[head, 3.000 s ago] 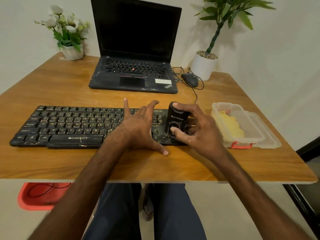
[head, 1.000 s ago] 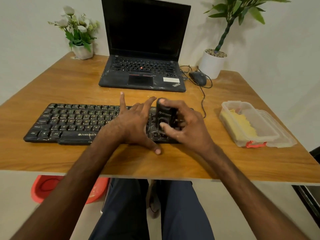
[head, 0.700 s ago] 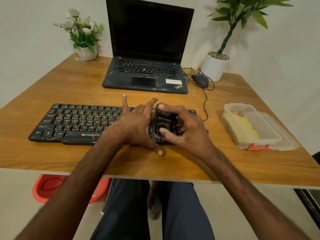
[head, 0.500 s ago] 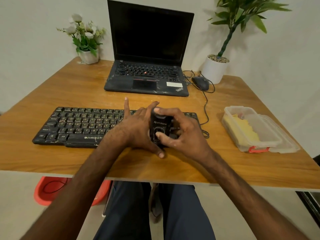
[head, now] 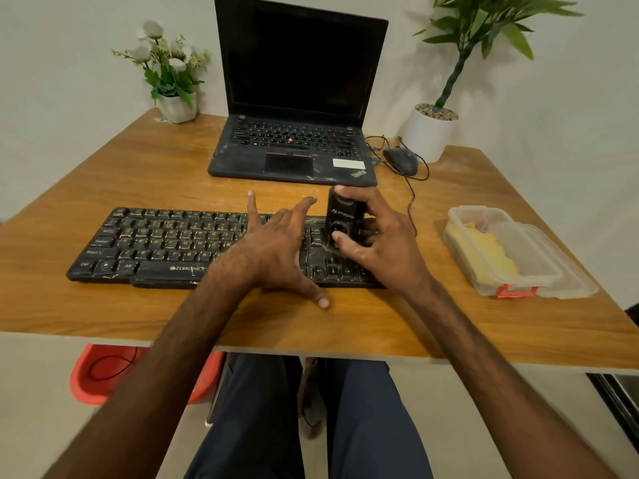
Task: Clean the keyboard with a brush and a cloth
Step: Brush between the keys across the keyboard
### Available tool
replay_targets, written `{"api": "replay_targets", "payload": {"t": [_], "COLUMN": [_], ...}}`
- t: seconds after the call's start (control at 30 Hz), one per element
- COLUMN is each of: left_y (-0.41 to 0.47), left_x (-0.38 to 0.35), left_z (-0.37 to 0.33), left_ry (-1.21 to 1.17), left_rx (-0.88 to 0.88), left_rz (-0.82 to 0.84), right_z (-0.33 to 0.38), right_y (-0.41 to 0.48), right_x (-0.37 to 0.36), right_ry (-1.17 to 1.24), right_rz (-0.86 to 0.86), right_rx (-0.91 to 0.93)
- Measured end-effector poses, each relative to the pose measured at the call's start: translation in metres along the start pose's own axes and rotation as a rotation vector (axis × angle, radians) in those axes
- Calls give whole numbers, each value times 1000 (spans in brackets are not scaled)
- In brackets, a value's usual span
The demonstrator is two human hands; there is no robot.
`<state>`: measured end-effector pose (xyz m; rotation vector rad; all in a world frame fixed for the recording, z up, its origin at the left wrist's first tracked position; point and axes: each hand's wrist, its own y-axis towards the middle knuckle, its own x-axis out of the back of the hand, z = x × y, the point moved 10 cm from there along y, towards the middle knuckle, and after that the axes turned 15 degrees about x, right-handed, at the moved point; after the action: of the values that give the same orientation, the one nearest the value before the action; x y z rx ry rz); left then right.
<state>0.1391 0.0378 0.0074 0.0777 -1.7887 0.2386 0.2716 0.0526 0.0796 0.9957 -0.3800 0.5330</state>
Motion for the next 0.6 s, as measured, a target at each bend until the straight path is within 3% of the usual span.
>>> {"api": "replay_targets", "payload": {"t": [0.2,0.4,0.6], "left_y": [1,-4,-5], "left_x": [-1,2,2], "left_z": [1,-1,-1], "left_ry": [-24,-25,-15], "left_rx": [-18,16,11], "left_rz": [-7,10,9], "right_z": [22,4,24], "right_y": [-14,-26,-28], "right_x": [-17,26,6], "right_ry": [129,-39,-22], "right_rz": [99,-19,49], "right_rx": [35,-40,69]}}
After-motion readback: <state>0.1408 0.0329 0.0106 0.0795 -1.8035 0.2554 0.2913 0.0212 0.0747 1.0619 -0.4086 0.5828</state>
